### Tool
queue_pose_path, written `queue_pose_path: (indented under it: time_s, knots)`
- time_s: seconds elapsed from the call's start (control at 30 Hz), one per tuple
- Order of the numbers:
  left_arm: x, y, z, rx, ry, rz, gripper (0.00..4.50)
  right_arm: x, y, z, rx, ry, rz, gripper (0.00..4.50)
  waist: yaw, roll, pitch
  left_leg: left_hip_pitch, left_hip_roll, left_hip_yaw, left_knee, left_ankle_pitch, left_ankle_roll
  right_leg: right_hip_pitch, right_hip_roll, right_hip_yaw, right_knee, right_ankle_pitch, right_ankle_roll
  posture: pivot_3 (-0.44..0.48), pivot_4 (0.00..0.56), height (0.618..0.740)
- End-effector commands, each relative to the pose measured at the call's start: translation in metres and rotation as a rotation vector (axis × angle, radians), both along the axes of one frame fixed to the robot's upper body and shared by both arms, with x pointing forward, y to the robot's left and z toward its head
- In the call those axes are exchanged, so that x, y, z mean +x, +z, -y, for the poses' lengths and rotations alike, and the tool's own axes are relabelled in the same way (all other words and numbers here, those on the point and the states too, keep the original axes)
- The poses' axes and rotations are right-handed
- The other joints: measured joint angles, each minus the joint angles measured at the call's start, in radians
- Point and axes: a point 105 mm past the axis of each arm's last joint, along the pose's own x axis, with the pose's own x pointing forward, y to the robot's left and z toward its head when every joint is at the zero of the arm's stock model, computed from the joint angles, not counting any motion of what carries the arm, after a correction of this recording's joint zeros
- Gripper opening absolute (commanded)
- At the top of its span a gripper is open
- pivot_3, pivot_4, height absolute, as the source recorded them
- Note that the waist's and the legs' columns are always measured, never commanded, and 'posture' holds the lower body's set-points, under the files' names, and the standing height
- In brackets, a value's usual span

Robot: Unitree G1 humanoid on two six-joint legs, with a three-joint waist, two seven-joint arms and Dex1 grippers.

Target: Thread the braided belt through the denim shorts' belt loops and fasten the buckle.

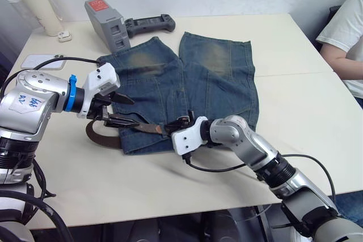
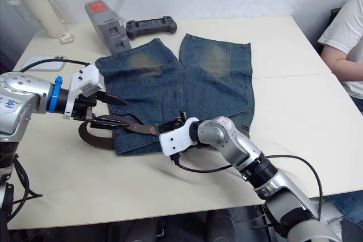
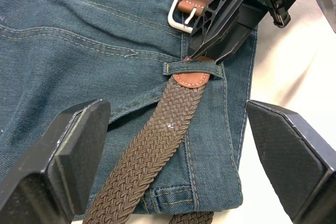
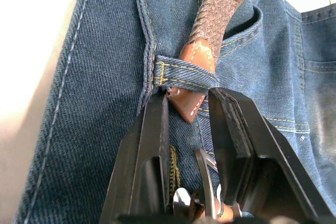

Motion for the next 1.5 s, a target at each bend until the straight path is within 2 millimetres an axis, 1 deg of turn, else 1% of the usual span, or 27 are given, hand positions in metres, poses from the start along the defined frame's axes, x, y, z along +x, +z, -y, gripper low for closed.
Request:
queue_pose_path:
  time_s: [0.03, 0.27, 0.4, 0.47, 0.53, 0.63, 0.7, 0.73, 0.8, 0.87, 0.9, 0.97, 1.03, 1.1, 1.17, 1.37, 1.5]
  knots:
    - [0.001, 0.005, -0.001, 0.01, -0.011, 0.025, 4.5, -0.003, 0.006, 0.004, 0.021, -0.008, -0.01, 0.02, 0.001, 0.0, 0.0, 0.0, 0.0, 0.0, 0.0, 0.0, 0.0, 0.0, 0.0, 0.0, 0.0, 0.0, 0.0, 0.0, 0.15, 0.664]
    - [0.005, -0.008, 0.001, 0.057, -0.042, 0.011, 4.5, -0.003, 0.016, 0.017, 0.054, -0.076, -0.033, 0.02, 0.004, 0.0, 0.0, -0.001, 0.0, -0.001, 0.001, 0.0, 0.0, 0.0, 0.0, 0.0, 0.0, 0.0, 0.0, 0.0, 0.15, 0.664]
    - [0.016, -0.018, 0.001, 0.076, -0.043, -0.004, 4.5, -0.007, 0.022, 0.023, 0.063, -0.104, -0.026, 0.02, 0.014, 0.0, 0.0, -0.001, 0.0, -0.001, 0.002, 0.0, 0.0, 0.0, 0.0, 0.0, 0.0, 0.0, 0.0, 0.0, 0.15, 0.664]
    - [0.027, -0.017, 0.004, 0.066, -0.037, 0.002, 4.5, -0.009, 0.022, 0.029, 0.062, -0.128, -0.026, 0.02, 0.017, 0.0, 0.0, -0.001, 0.0, 0.0, 0.002, 0.0, 0.0, 0.0, 0.0, 0.0, 0.0, 0.0, 0.0, 0.0, 0.15, 0.664]
    - [0.037, -0.013, 0.009, 0.05, -0.033, 0.011, 4.5, -0.01, 0.022, 0.033, 0.06, -0.149, -0.02, 0.02, 0.032, -0.001, 0.0, -0.002, 0.0, 0.0, 0.003, 0.0, 0.0, 0.0, 0.0, -0.001, 0.0, 0.0, 0.0, 0.0, 0.15, 0.664]
    - [0.044, -0.009, 0.012, 0.032, -0.03, 0.017, 4.5, -0.011, 0.022, 0.034, 0.059, -0.159, -0.008, 0.02, 0.026, -0.001, 0.0, -0.003, 0.0, 0.0, 0.005, 0.0, 0.0, 0.0, 0.0, -0.001, 0.0, 0.0, 0.0, 0.0, 0.15, 0.664]
    - [0.051, -0.005, 0.016, 0.032, -0.035, 0.04, 4.5, -0.01, 0.02, 0.038, 0.043, -0.176, 0.0, 0.02, 0.027, -0.001, 0.0, -0.002, 0.0, 0.0, 0.003, 0.0, 0.0, 0.0, 0.0, -0.001, 0.0, 0.0, 0.0, 0.0, 0.15, 0.664]
    - [0.054, -0.003, 0.019, 0.027, -0.045, 0.047, 4.5, -0.008, 0.019, 0.043, 0.05, -0.213, -0.011, 0.02, 0.028, -0.001, 0.0, -0.002, 0.0, -0.001, 0.004, 0.0, 0.0, 0.0, 0.0, -0.002, 0.0, 0.0, 0.0, 0.0, 0.15, 0.664]
    - [0.057, 0.0, 0.024, 0.023, -0.065, 0.056, 4.5, -0.007, 0.021, 0.046, 0.201, -0.312, -0.155, 0.02, 0.029, -0.001, -0.001, -0.003, 0.0, -0.001, 0.004, 0.0, 0.0, 0.0, 0.0, -0.002, 0.0, 0.0, 0.0, 0.0, 0.15, 0.664]
    - [0.059, 0.001, 0.026, 0.025, -0.078, 0.06, 4.5, -0.008, 0.025, 0.04, 0.32, -0.345, -0.253, 0.02, 0.026, -0.001, -0.001, -0.003, 0.0, -0.001, 0.004, 0.0, 0.0, 0.0, 0.0, -0.002, 0.0, 0.0, 0.0, 0.0, 0.15, 0.664]
    - [0.059, 0.0, 0.027, 0.027, -0.085, 0.061, 4.5, -0.008, 0.025, 0.039, 0.322, -0.348, -0.249, 0.02, 0.025, -0.001, -0.001, -0.002, 0.0, 0.0, 0.004, 0.0, 0.0, 0.0, 0.0, -0.002, 0.0, 0.0, 0.0, 0.0, 0.15, 0.664]
    - [0.059, 0.0, 0.029, 0.024, -0.096, 0.059, 4.5, -0.007, 0.024, 0.039, 0.261, -0.316, -0.148, 0.02, 0.023, -0.001, -0.001, -0.002, 0.0, 0.0, 0.004, 0.0, 0.0, 0.0, 0.0, -0.002, 0.0, 0.0, 0.0, 0.0, 0.15, 0.664]
    - [0.059, 0.0, 0.03, 0.023, -0.105, 0.058, 4.5, -0.007, 0.025, 0.039, 0.25, -0.287, -0.099, 0.02, 0.022, -0.001, -0.001, -0.002, 0.0, 0.0, 0.004, 0.0, 0.0, 0.0, 0.0, -0.001, 0.0, 0.0, 0.0, 0.0, 0.15, 0.664]
    - [0.058, 0.001, 0.031, 0.021, -0.111, 0.059, 4.5, -0.007, 0.017, 0.041, 0.158, -0.242, -0.016, 0.02, 0.024, -0.001, -0.001, -0.002, 0.0, 0.0, 0.003, 0.0, 0.0, 0.0, 0.0, -0.001, 0.0, 0.0, 0.0, 0.0, 0.15, 0.664]
    - [0.058, 0.001, 0.031, 0.021, -0.115, 0.058, 4.5, -0.008, 0.015, 0.044, 0.12, -0.212, 0.014, 0.02, 0.025, -0.001, -0.001, -0.002, 0.0, 0.0, 0.004, 0.0, 0.0, 0.0, -0.001, -0.001, 0.0, 0.0, 0.0, 0.0, 0.15, 0.664]
    - [0.054, -0.002, 0.03, 0.025, -0.124, 0.047, 4.5, -0.012, 0.021, 0.056, 0.05, -0.148, 0.107, 0.02, 0.025, -0.001, -0.001, -0.002, 0.0, 0.0, 0.004, 0.0, 0.0, 0.0, -0.001, -0.001, 0.0, 0.0, 0.0, 0.0, 0.15, 0.664]
    - [0.054, -0.005, 0.03, 0.026, -0.124, 0.042, 4.5, -0.015, 0.03, 0.068, 0.013, -0.115, 0.164, 0.02, 0.025, -0.001, -0.001, -0.002, 0.0, 0.0, 0.004, 0.0, 0.0, 0.0, -0.001, -0.001, 0.0, 0.0, 0.0, 0.0, 0.15, 0.664]
